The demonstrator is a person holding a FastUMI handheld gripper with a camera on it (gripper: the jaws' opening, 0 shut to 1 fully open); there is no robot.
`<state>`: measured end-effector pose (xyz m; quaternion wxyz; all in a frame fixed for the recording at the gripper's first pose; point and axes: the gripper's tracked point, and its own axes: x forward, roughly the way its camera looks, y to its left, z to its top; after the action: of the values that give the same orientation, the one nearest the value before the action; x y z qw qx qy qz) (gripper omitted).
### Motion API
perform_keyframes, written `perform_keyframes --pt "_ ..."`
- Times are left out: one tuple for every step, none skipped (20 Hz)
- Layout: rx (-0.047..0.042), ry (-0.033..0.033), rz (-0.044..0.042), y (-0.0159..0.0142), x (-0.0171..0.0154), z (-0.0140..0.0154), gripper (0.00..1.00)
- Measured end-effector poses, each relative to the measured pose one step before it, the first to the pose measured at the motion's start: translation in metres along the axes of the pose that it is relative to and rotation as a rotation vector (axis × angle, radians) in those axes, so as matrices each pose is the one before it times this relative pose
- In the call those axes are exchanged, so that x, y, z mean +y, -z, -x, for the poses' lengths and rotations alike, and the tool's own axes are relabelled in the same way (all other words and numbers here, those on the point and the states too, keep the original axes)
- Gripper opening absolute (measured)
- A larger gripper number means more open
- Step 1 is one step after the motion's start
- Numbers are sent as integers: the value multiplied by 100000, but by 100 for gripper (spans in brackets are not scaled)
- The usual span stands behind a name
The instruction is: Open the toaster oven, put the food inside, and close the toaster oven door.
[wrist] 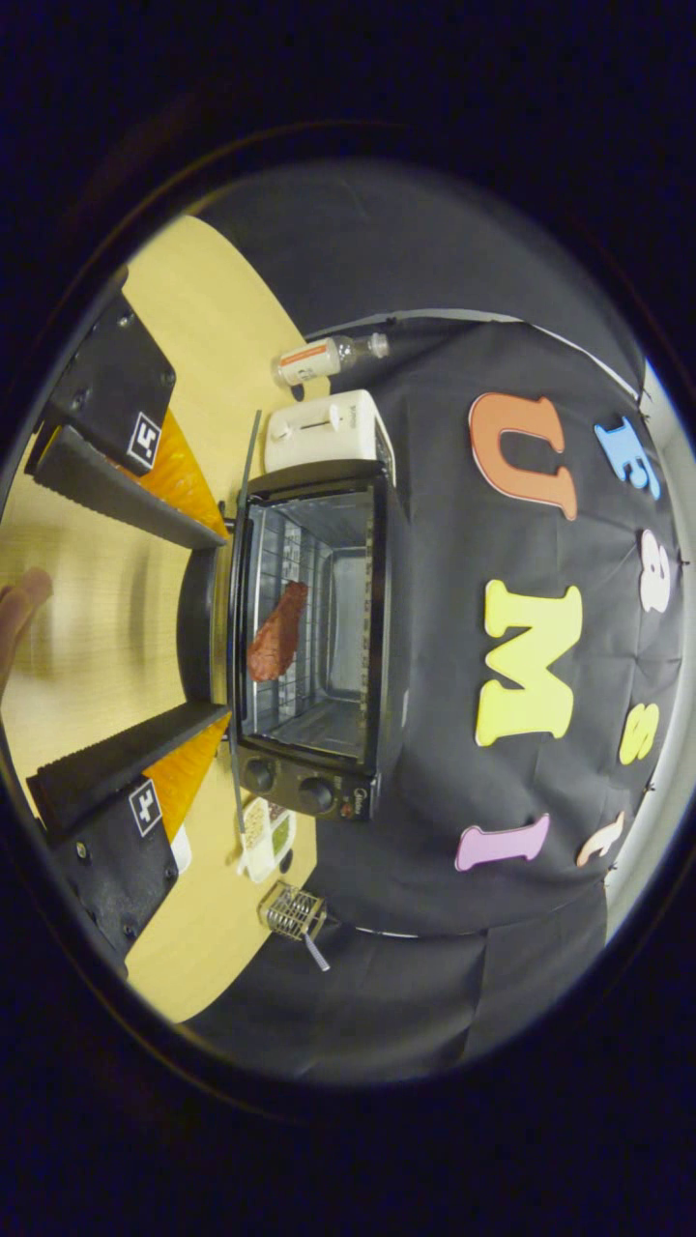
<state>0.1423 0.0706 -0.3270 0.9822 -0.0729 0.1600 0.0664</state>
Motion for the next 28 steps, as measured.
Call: perform_keyframes --pt "-1169 87 525 -958 29 -285 100" --pt "-1343 9 440 -951 25 -408 100" --pt "-1599 374 928 -1079 -140 -605 100" --pt "-1856 932 1278 -1177 -149 -591 100" --pt "-1275 262 1365 -1004 11 -719 100" --pt "-707 238 1738 -835 14 -830 100" --pt "-786 670 1524 -859 -121 -463 100" --pt "-1416 311 806 -901 -126 -28 100" --pt "-1133 -148 195 -950 -42 229 100" --pt "-1108 -2 451 -647 231 1161 100" --pt "-1770 256 -4 -966 -174 1116 100" --pt "-1441 -91 -722 -834 -128 1216 100" --pt "-694 -517 -963 -723 92 1361 100" --pt "-1129 -800 -721 -1010 -98 1820 100" --pt "-1871 -913 -187 -1058 -62 1540 100" --pt "-2005 347 -235 -1076 -362 1951 100" --pt "-1804 1159 -394 -1075 -527 2084 100" --pt "-1681 188 -561 -997 -344 2231 100" --pt "-1955 -382 -928 -870 -102 1877 100" --pt "-2464 -613 -1230 -802 -228 2034 100" --pt "-2209 -514 -540 -782 -155 1771 100" --pt "-2498 -195 -191 -988 -162 2207 100" --pt "-1157 274 249 -510 -170 1814 100" --pt "-400 -377 972 -77 29 1685 100" --pt "-297 -462 1040 -241 55 1606 100" --pt "-173 597 -268 -221 -155 1061 100" --pt "674 857 -1290 -9 -181 1054 100" --pt "439 -18 -1195 -140 74 778 100"
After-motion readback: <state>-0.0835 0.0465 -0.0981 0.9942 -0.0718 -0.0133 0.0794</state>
